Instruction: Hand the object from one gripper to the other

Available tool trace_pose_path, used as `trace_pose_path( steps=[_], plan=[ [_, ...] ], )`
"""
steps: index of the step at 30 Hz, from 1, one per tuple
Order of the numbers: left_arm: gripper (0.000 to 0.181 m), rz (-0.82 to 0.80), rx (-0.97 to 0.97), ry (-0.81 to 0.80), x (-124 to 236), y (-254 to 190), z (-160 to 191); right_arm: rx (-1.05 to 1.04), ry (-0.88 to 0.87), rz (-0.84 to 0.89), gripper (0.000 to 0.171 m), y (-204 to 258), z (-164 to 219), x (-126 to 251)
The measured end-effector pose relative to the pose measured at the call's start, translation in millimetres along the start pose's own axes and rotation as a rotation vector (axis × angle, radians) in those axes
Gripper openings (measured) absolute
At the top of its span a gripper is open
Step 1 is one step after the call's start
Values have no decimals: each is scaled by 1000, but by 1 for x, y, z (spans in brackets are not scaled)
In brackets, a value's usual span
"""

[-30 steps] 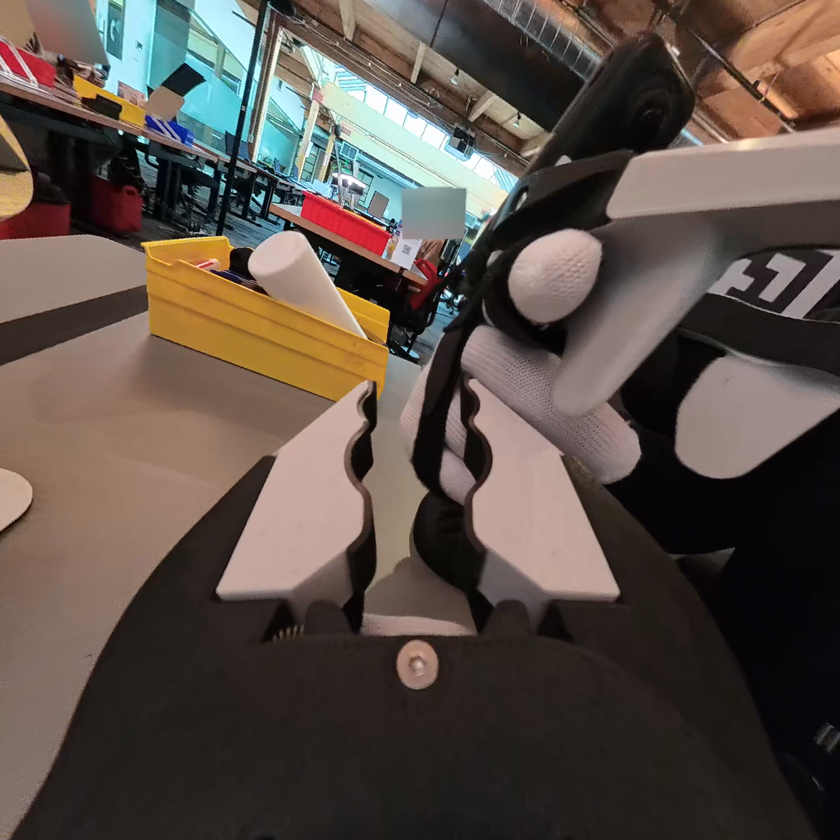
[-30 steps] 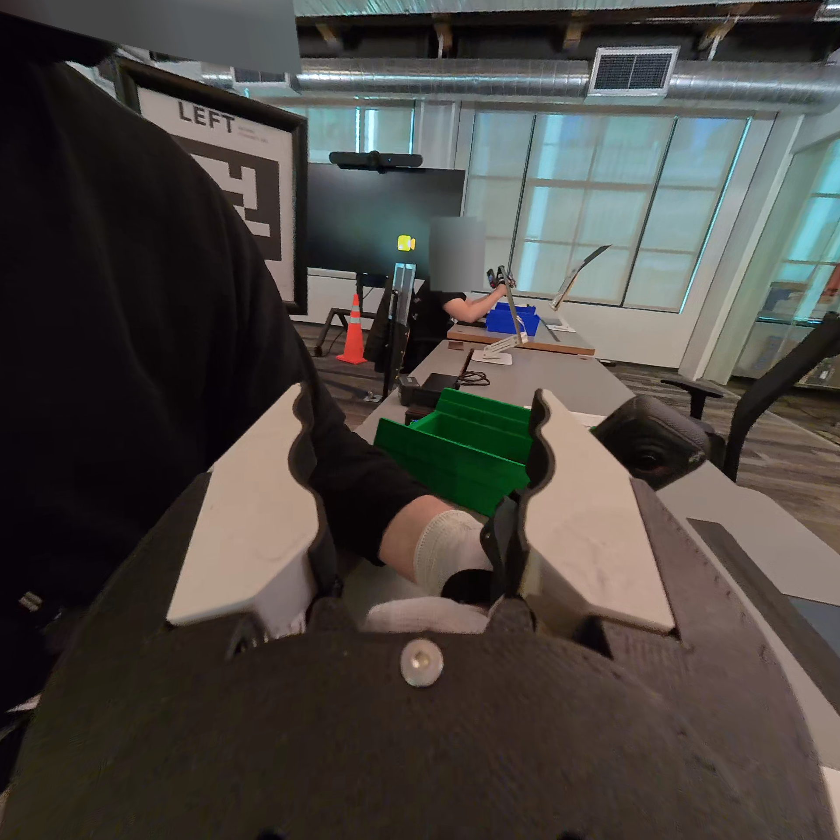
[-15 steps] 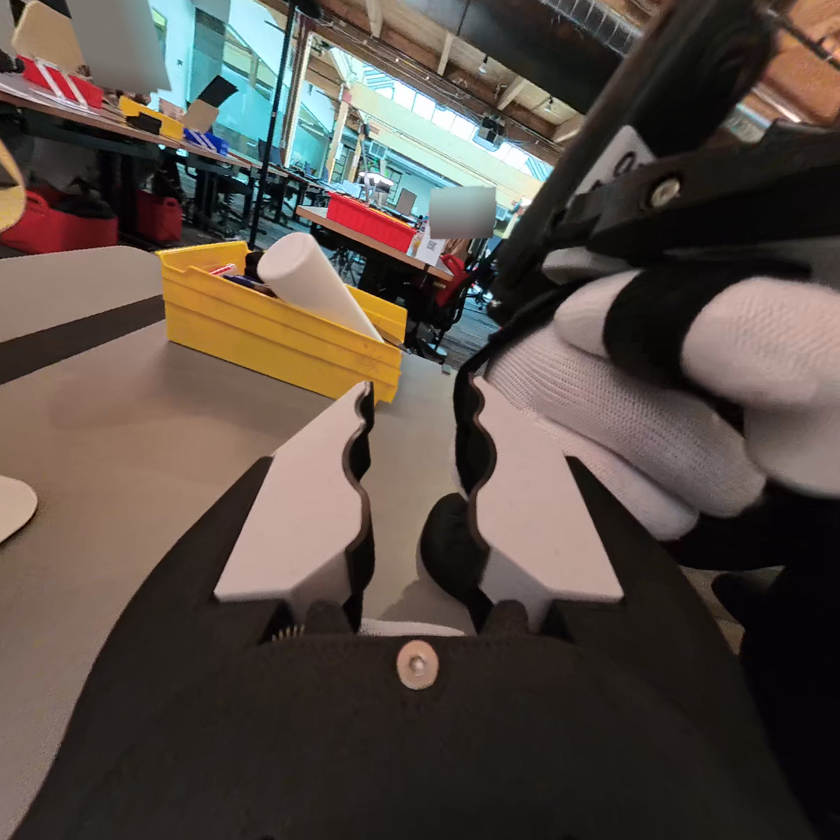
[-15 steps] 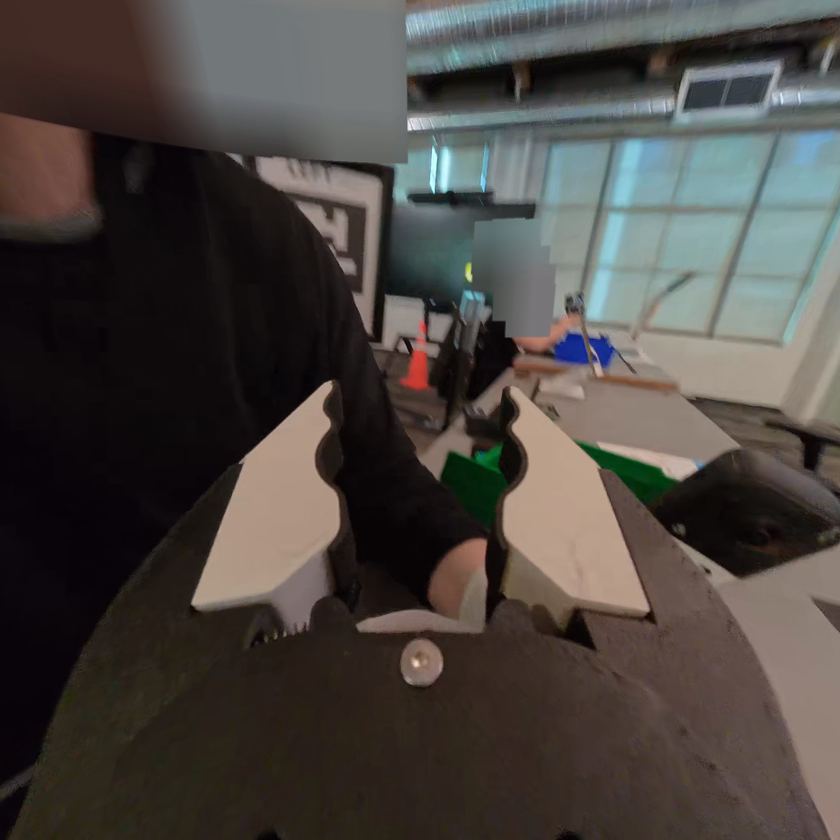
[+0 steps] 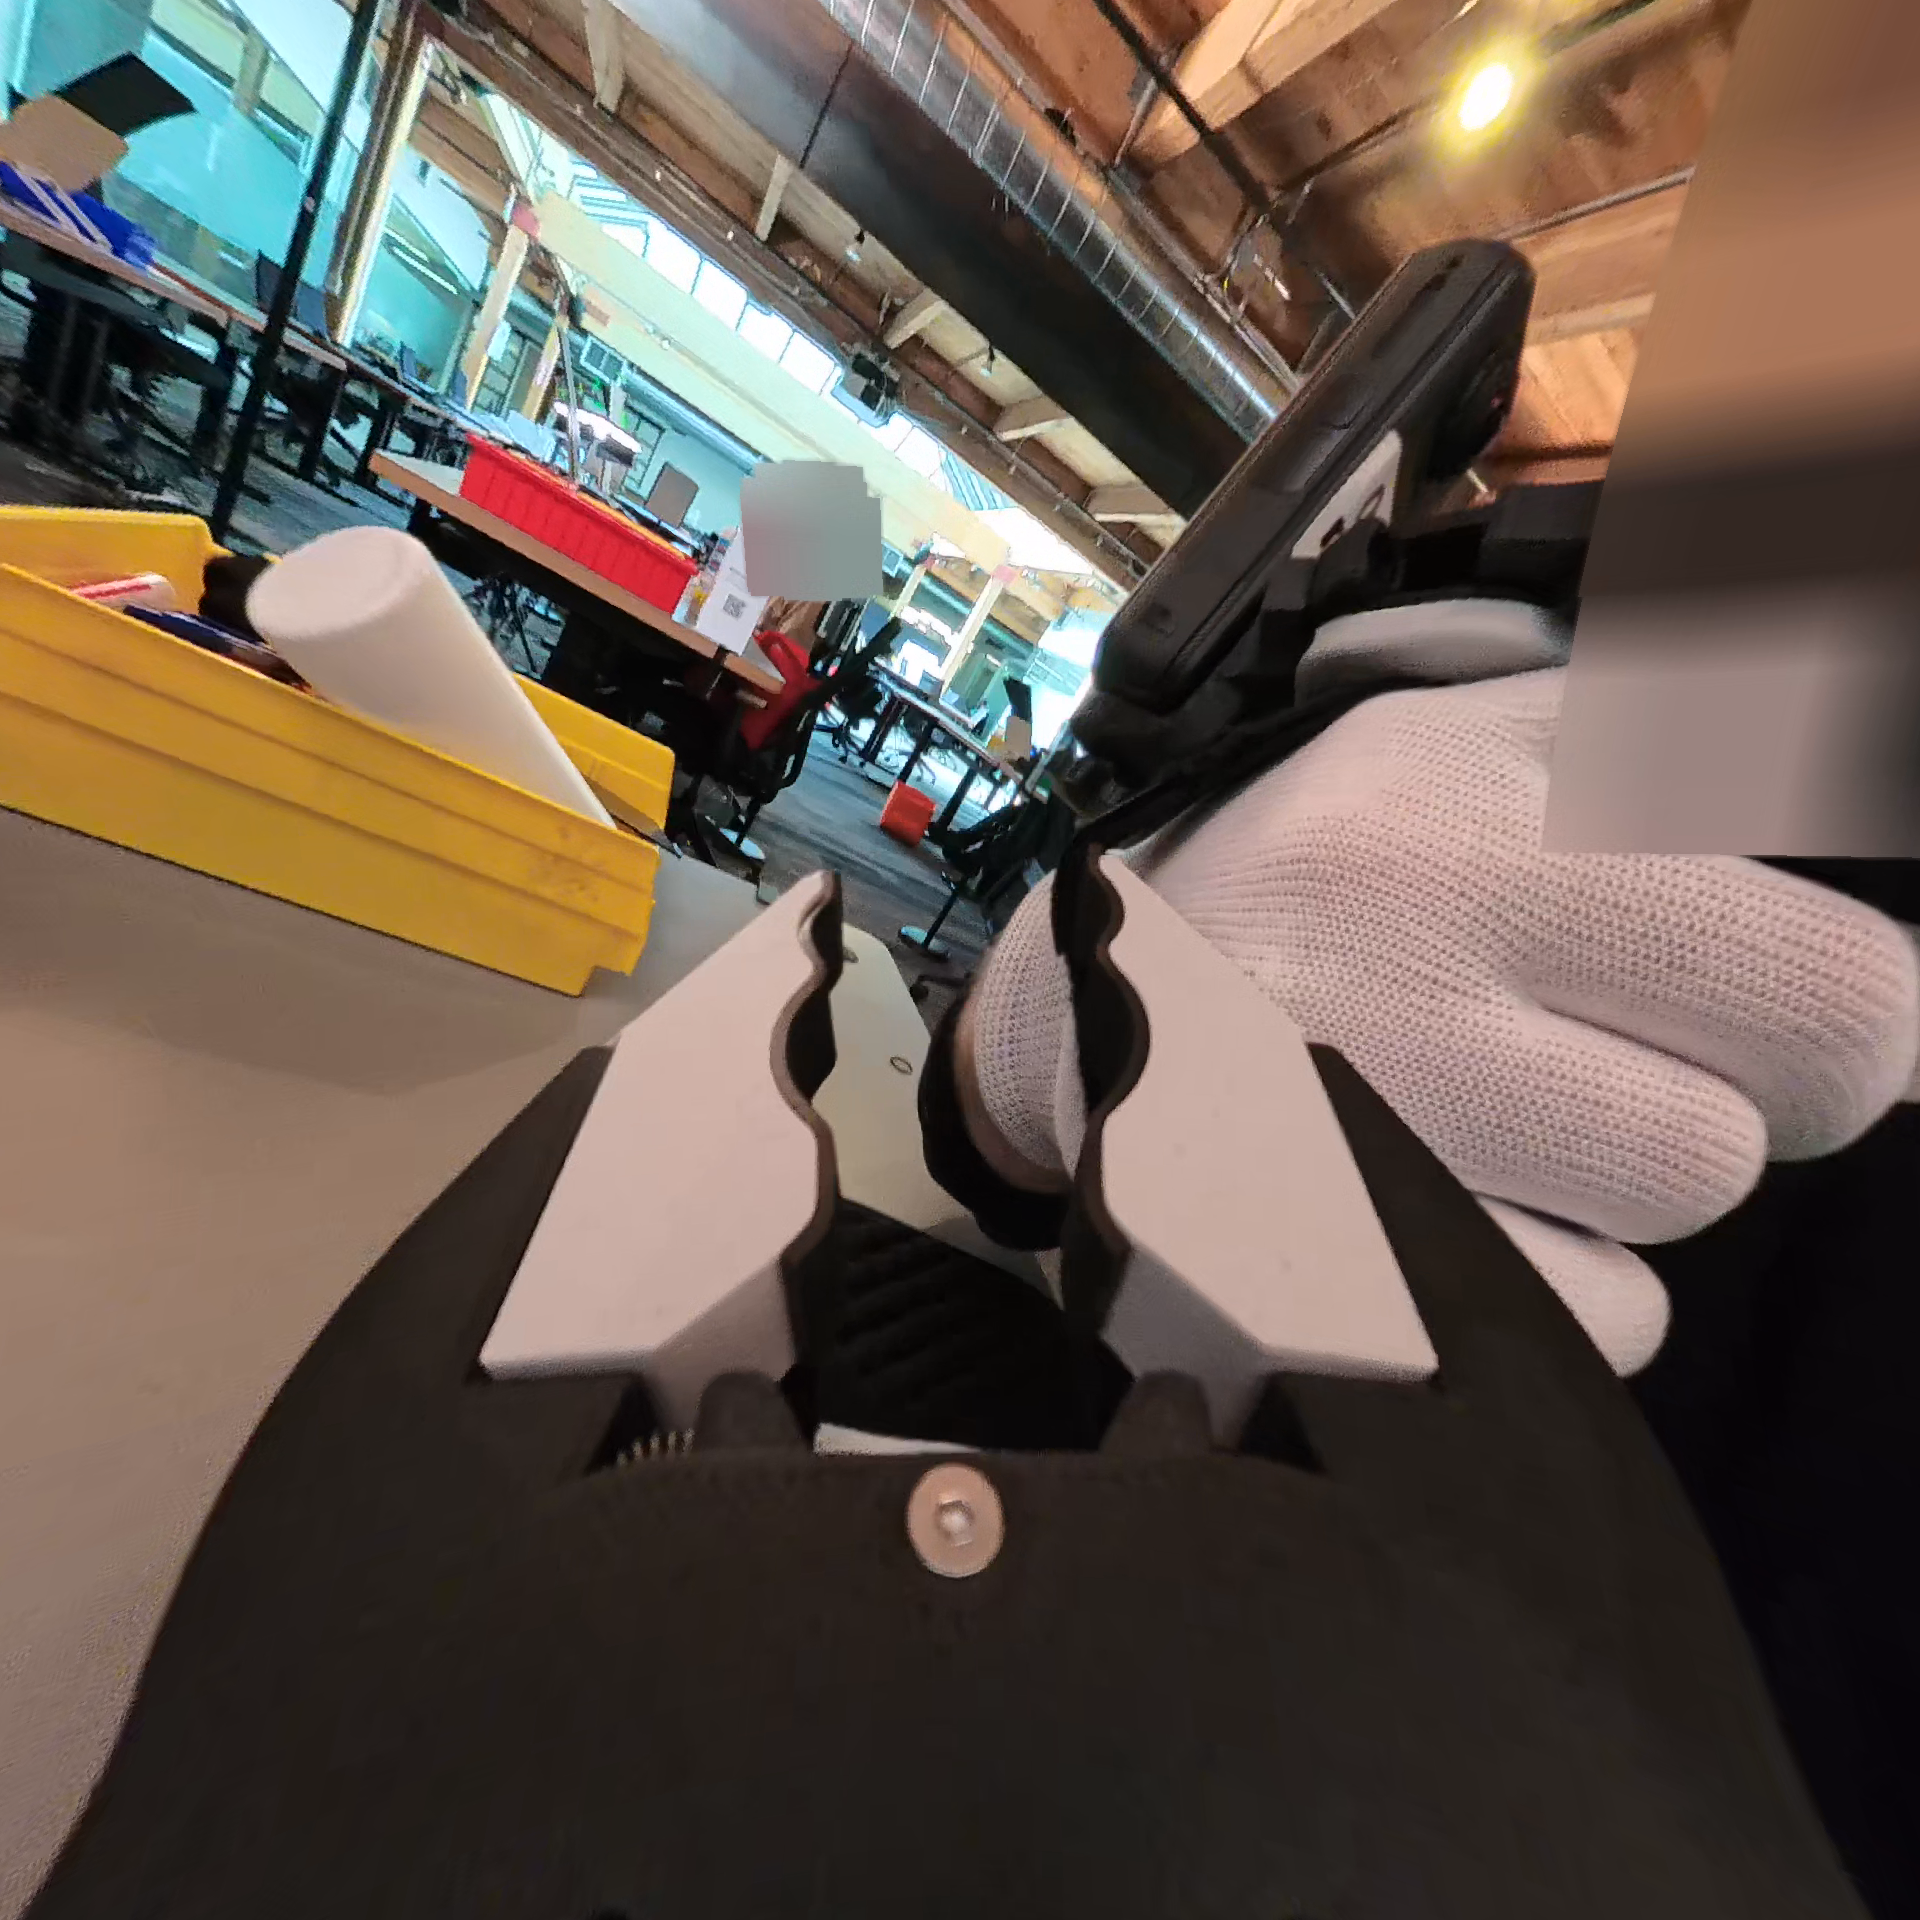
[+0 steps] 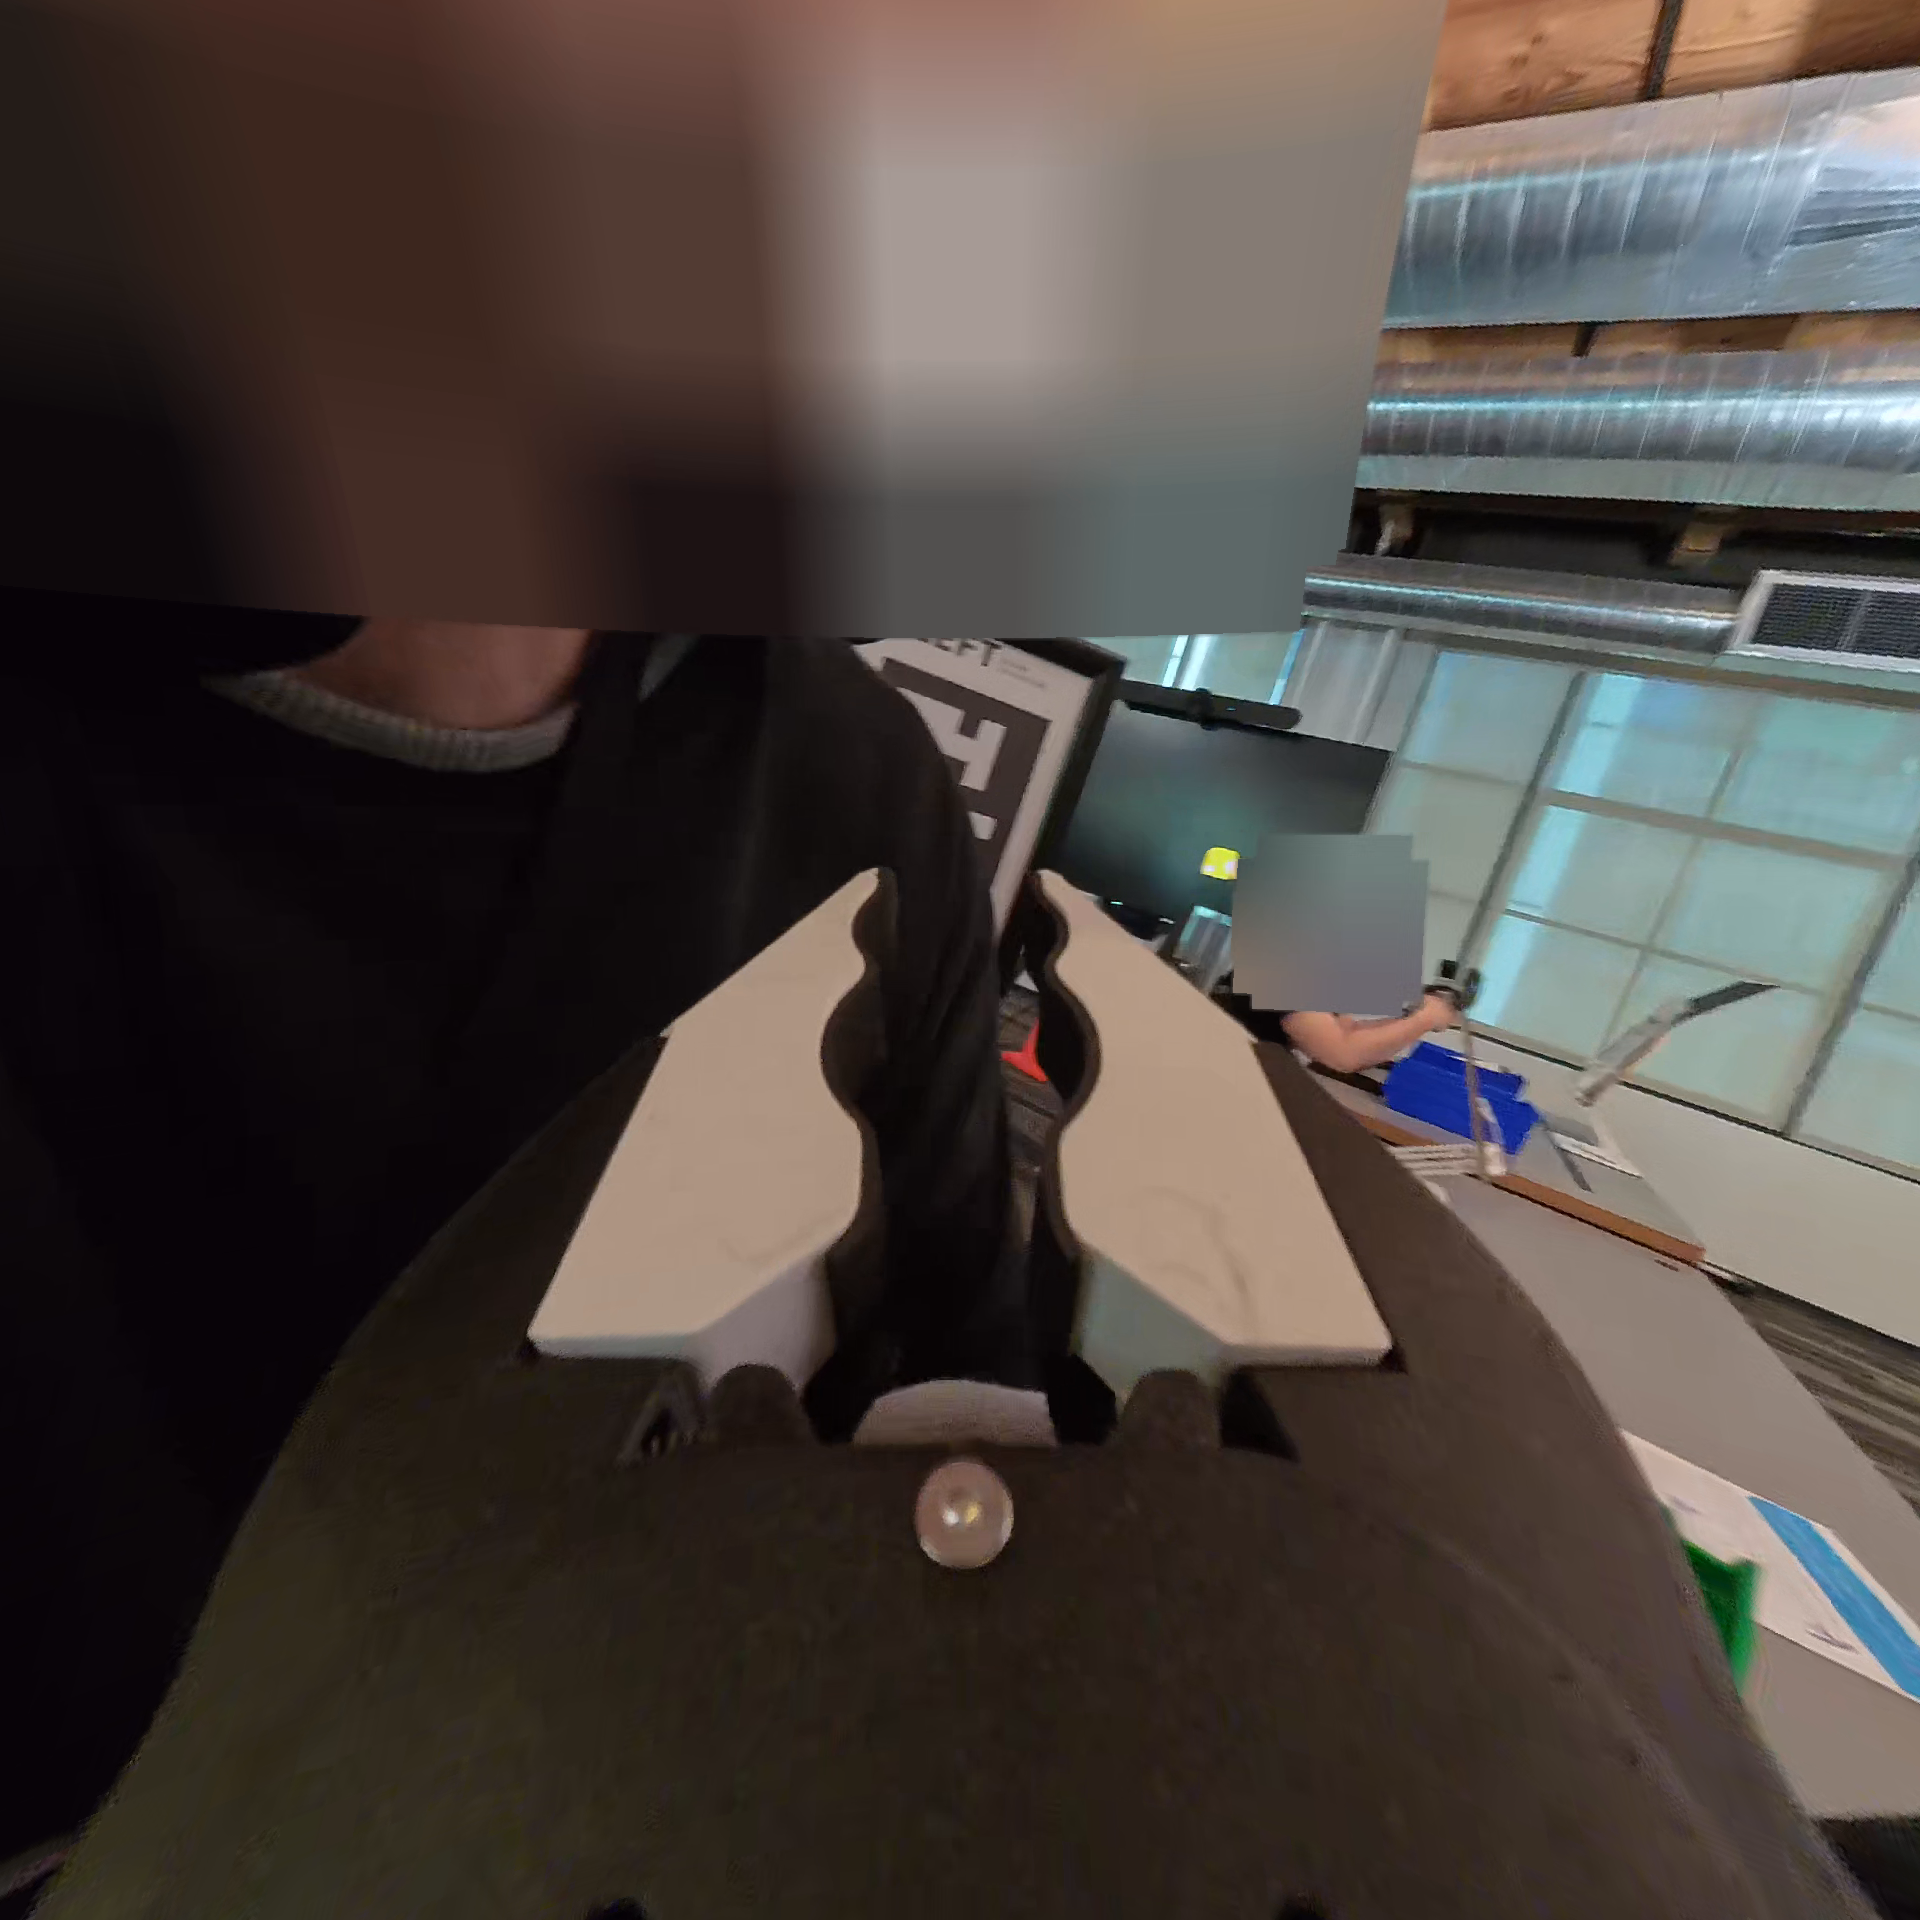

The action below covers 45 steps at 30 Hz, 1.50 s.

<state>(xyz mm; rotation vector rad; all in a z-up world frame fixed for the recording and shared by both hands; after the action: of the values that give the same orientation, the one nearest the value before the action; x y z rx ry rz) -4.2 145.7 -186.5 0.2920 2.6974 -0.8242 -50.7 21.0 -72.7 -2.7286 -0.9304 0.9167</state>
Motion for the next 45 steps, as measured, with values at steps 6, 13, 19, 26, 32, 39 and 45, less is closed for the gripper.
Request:
trace_pose_path(
  steps=[6,13,19,26,32,39,45],
  plan=[
    [48,-157,-144,-65,19,18,-27,26,-69,80,30,-29,-16,19],
    [84,-435,-301,18,43,63,-29,-89,-26,227,67,-63,8,57],
    [51,-203,-79,58,56,55,-25,-210,37,-14,80,-28,9,55],
    [36,-388,-288,-88,95,65,-71,77,240,504,0,-86,1,119],
    [37,-669,-407,-152,115,93,-77,361,567,1196,24,-159,21,209],
    [52,-888,-533,-47,125,120,-63,280,754,1533,69,-171,88,283],
    [60,-979,-568,54,128,138,-48,172,849,1612,75,-160,120,323]
  ],
)
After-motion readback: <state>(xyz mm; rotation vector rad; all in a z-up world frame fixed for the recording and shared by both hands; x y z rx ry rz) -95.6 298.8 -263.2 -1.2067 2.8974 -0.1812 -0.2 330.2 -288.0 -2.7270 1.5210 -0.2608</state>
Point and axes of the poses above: each gripper's, where its closed fingertips meet, x back along the fingers, z out of its underside, y = z × x across the jaws, the point moved 4 cm from there along x, back along the fingers, and after that the axes turned 8 degrees about -y, right-handed, at the moved point
